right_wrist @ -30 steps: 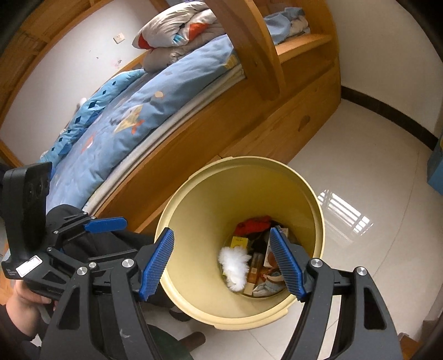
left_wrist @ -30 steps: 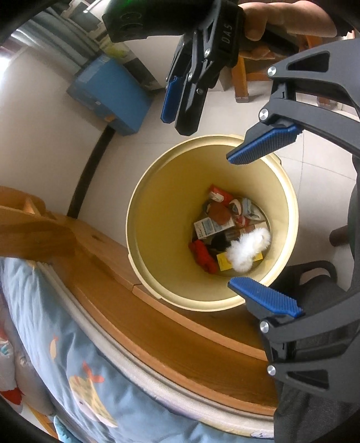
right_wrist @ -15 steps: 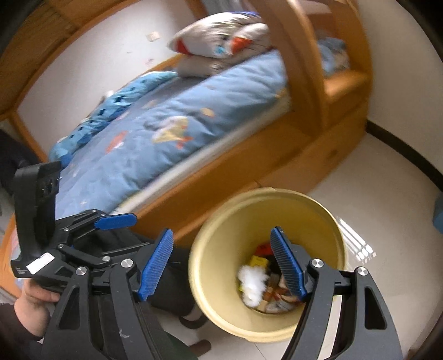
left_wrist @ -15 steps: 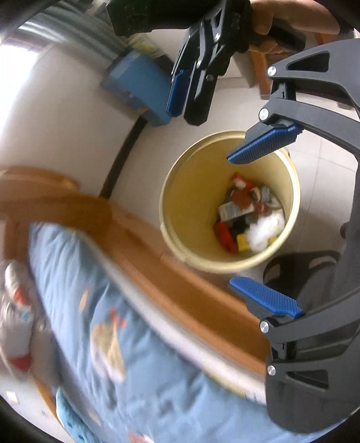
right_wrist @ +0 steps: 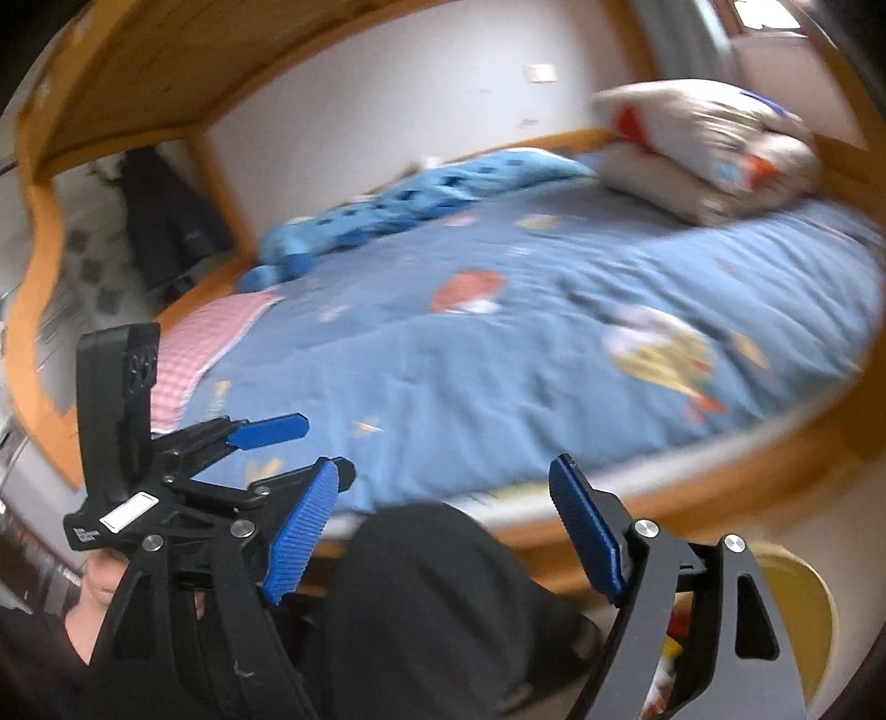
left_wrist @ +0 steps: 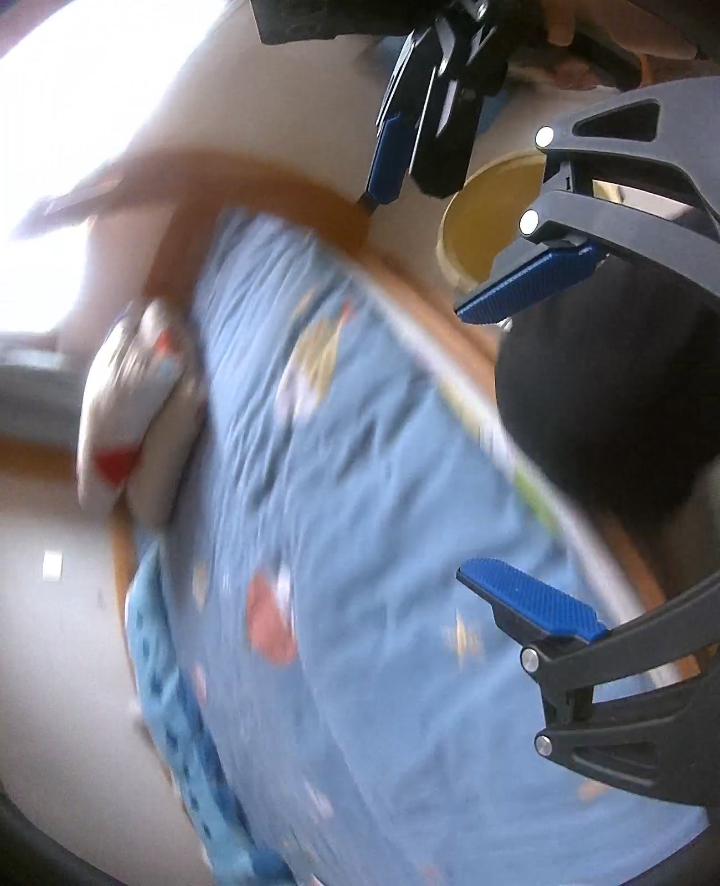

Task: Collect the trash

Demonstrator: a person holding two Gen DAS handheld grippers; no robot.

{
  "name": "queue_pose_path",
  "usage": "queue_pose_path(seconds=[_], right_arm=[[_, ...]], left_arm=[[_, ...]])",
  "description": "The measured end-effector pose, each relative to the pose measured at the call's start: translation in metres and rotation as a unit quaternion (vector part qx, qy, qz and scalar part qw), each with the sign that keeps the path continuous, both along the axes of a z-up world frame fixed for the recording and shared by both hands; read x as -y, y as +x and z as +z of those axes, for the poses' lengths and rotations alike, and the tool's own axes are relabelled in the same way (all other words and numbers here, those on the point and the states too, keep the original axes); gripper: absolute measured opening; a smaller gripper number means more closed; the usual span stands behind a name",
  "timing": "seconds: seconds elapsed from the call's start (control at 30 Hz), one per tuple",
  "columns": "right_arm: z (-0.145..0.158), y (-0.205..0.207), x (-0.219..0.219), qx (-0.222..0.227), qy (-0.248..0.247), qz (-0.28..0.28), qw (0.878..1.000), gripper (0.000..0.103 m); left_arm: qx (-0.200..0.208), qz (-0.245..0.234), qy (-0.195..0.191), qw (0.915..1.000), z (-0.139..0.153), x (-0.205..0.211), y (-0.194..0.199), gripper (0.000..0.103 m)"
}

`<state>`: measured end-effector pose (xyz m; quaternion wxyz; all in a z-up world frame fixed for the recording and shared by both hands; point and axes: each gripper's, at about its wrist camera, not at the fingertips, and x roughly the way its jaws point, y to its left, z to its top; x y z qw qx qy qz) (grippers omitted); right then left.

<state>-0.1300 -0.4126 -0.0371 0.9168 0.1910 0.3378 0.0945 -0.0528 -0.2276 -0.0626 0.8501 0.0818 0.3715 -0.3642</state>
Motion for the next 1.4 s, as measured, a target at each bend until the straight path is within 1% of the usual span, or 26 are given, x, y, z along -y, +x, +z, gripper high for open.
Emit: queue_pose_path(seconds=[0.1, 0.13, 0.2, 0.27, 0.33, 0.4, 0.53, 0.6, 0.7, 0.83, 0.93, 1.0, 1.13, 1.2, 1.27, 1.33, 1.4], right_arm=[[0.007, 0.032, -0.033, 0.02, 0.005, 0.037, 0.999, 0.082], [0.01, 0.04, -0.041, 0.026, 0.007, 0.046, 0.999, 0.083], [0.015, 0.058, -0.06, 0.039, 0.009, 0.058, 0.998, 0.087], [0.022, 0.075, -0.079, 0.053, 0.008, 0.061, 0.997, 0.09], [0.029, 0.086, -0.092, 0.064, 0.007, 0.062, 0.996, 0.091], [0.032, 0.1, -0.105, 0.072, -0.001, 0.054, 0.996, 0.095], [0.041, 0.114, -0.124, 0.09, -0.015, 0.045, 0.995, 0.095], [0.044, 0.118, -0.129, 0.097, -0.026, 0.036, 0.994, 0.095], [0.047, 0.122, -0.14, 0.113, -0.058, 0.02, 0.992, 0.095], [0.051, 0.129, -0.153, 0.13, -0.1, 0.013, 0.986, 0.095], [0.052, 0.132, -0.158, 0.139, -0.119, 0.01, 0.983, 0.095], [0.052, 0.135, -0.16, 0.145, -0.122, 0.009, 0.982, 0.095], [0.053, 0.142, -0.161, 0.149, -0.121, 0.012, 0.981, 0.095], [0.053, 0.146, -0.16, 0.149, -0.117, 0.013, 0.982, 0.095], [0.053, 0.149, -0.158, 0.147, -0.111, 0.014, 0.983, 0.095], [0.051, 0.154, -0.157, 0.14, -0.107, 0.019, 0.984, 0.095], [0.051, 0.158, -0.156, 0.134, -0.103, 0.02, 0.985, 0.095]], left_arm=[[0.004, 0.057, -0.003, 0.9984, 0.004, -0.04, 0.016, 0.089], [0.009, 0.082, -0.001, 0.9966, 0.006, -0.059, 0.021, 0.09], [0.022, 0.116, 0.004, 0.993, 0.008, -0.081, 0.028, 0.093], [0.038, 0.16, 0.005, 0.9863, 0.013, -0.109, 0.033, 0.098], [0.05, 0.194, -0.001, 0.9798, 0.02, -0.13, 0.037, 0.099], [0.062, 0.219, -0.005, 0.9738, 0.027, -0.146, 0.042, 0.099], [0.1, 0.259, -0.007, 0.9608, 0.041, -0.17, 0.051, 0.099], [0.104, 0.269, -0.019, 0.9573, 0.046, -0.179, 0.056, 0.099], [0.108, 0.278, -0.047, 0.9532, 0.053, -0.188, 0.059, 0.099], [0.135, 0.298, -0.057, 0.9433, 0.061, -0.195, 0.064, 0.099], [0.155, 0.309, -0.053, 0.9368, 0.069, -0.197, 0.066, 0.099], [0.163, 0.312, -0.053, 0.9344, 0.073, -0.199, 0.069, 0.099], [0.182, 0.325, -0.048, 0.9269, 0.076, -0.199, 0.07, 0.099], [0.198, 0.332, -0.039, 0.9215, 0.077, -0.197, 0.069, 0.099], [0.203, 0.338, -0.03, 0.9185, 0.078, -0.196, 0.072, 0.099], [0.2, 0.344, -0.024, 0.9173, 0.077, -0.195, 0.075, 0.099], [0.189, 0.345, -0.025, 0.9191, 0.077, -0.195, 0.079, 0.099]])
